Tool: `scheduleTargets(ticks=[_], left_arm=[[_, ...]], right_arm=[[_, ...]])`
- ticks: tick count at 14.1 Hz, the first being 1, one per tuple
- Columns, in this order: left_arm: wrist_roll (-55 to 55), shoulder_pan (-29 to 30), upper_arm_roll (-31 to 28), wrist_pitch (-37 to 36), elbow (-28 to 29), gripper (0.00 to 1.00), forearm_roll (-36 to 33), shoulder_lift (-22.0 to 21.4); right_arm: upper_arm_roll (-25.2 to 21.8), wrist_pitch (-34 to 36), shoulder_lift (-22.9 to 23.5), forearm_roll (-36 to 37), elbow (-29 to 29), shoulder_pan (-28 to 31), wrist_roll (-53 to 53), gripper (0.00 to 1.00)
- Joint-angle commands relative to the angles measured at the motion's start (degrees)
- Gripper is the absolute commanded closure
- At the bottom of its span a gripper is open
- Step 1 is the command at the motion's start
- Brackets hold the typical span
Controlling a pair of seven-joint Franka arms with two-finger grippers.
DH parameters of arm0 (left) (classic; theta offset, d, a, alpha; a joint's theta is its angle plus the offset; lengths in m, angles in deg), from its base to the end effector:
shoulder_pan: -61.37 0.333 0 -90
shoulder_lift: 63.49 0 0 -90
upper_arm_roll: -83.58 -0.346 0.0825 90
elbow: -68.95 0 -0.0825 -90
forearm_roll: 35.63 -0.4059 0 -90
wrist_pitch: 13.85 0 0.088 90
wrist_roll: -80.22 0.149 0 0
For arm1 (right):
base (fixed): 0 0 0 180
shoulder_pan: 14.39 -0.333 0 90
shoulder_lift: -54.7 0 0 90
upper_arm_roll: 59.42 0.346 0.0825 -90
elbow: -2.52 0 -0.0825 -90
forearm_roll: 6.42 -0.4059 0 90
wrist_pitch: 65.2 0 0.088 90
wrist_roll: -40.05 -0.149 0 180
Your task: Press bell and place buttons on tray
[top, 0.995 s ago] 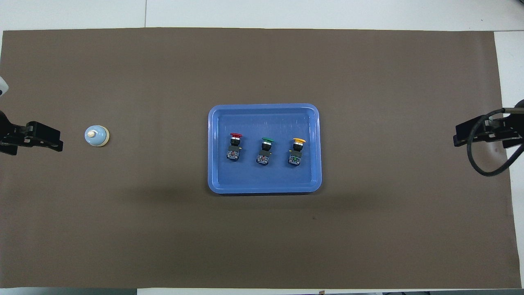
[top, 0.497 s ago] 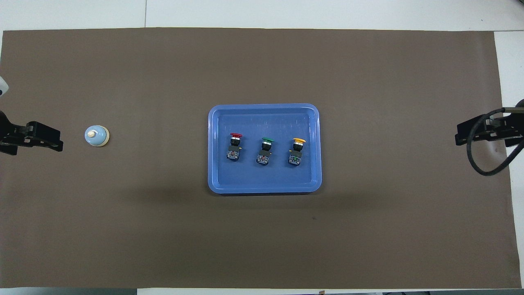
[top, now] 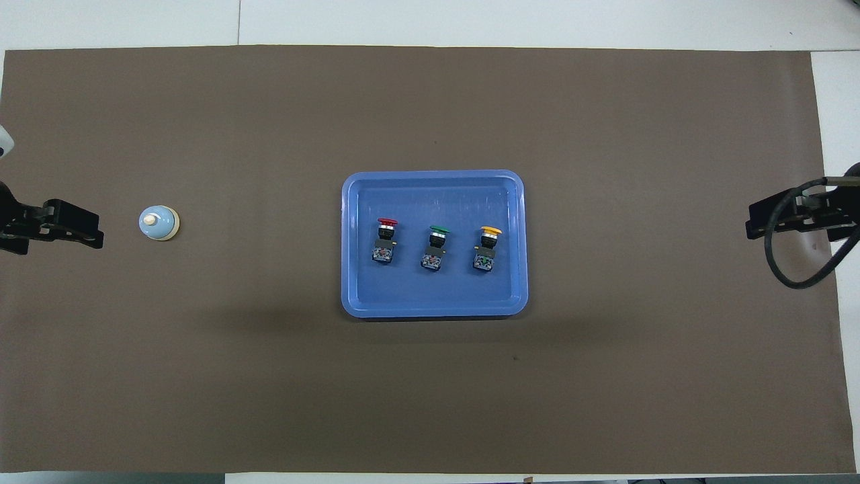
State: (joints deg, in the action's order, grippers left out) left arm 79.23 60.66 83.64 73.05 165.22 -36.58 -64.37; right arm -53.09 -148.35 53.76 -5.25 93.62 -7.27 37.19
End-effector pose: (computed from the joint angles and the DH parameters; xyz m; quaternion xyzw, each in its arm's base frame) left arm 0.5541 -0.0049 0.5639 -0.9972 -0.0017 0.0739 0.0094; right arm 0.5520 -0.0104 0.6030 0.9975 -0.0324 -0.0610 0.0122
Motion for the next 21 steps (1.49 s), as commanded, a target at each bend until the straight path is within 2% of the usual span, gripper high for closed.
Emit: scheduleTargets(ticks=[1, 4, 5, 6, 8, 9, 10, 13, 16, 19, 21], left_arm=[[-0.5, -0.2, -0.1, -0.8, -0.5, 0.0, -0.8, -0.4], [-1.6, -0.7, -0.1, -0.2, -0.3, 0.0, -1.2, -0.4], [-3.0, -0.4, -0.1, 2.0, 0.2, 0.59, -1.2, -0.6], [-2.9, 0.0, -0.3, 4.6, 1.8, 1.0, -1.2, -1.2], [-2.9, 1.2, -0.4, 14.5, 10.6, 1.0, -1.2, -2.4], [-2.7, 2.1, -0.5, 18.3, 12.7, 1.0, -1.2, -1.5], [-2.5, 4.0, -0.4, 21.3, 13.4, 1.0, -1.1, 0.6], [-2.4, 4.9, -0.4, 28.5, 13.9, 1.0, -1.1, 7.2], [-2.4, 5.0, -0.4, 38.5, 19.8, 1.0, -1.1, 8.3], [-2.4, 4.7, -0.4, 41.5, 20.0, 1.0, -1.1, 12.0], [-2.4, 4.7, -0.4, 42.4, 20.4, 1.0, -1.1, 12.9]], right_arm=[[0.5, -0.3, -0.8, 0.1, 1.0, 0.8, 1.1, 0.0], [0.5, -0.3, -0.8, 0.1, 1.0, 0.8, 1.1, 0.0], [0.5, -0.3, -0.8, 0.1, 1.0, 0.8, 1.1, 0.0], [0.5, -0.3, -0.8, 0.1, 1.0, 0.8, 1.1, 0.0], [0.5, -0.3, -0.8, 0.1, 1.0, 0.8, 1.1, 0.0], [0.5, -0.3, -0.8, 0.1, 1.0, 0.8, 1.1, 0.0], [0.5, -0.3, -0.8, 0.1, 1.0, 0.8, 1.1, 0.0], [0.5, -0.3, -0.8, 0.1, 1.0, 0.8, 1.1, 0.0], [0.5, -0.3, -0.8, 0.1, 1.0, 0.8, 1.1, 0.0], [0.5, -0.3, -0.8, 0.1, 1.0, 0.8, 1.1, 0.0], [0.5, -0.3, -0.8, 0.1, 1.0, 0.8, 1.1, 0.0]])
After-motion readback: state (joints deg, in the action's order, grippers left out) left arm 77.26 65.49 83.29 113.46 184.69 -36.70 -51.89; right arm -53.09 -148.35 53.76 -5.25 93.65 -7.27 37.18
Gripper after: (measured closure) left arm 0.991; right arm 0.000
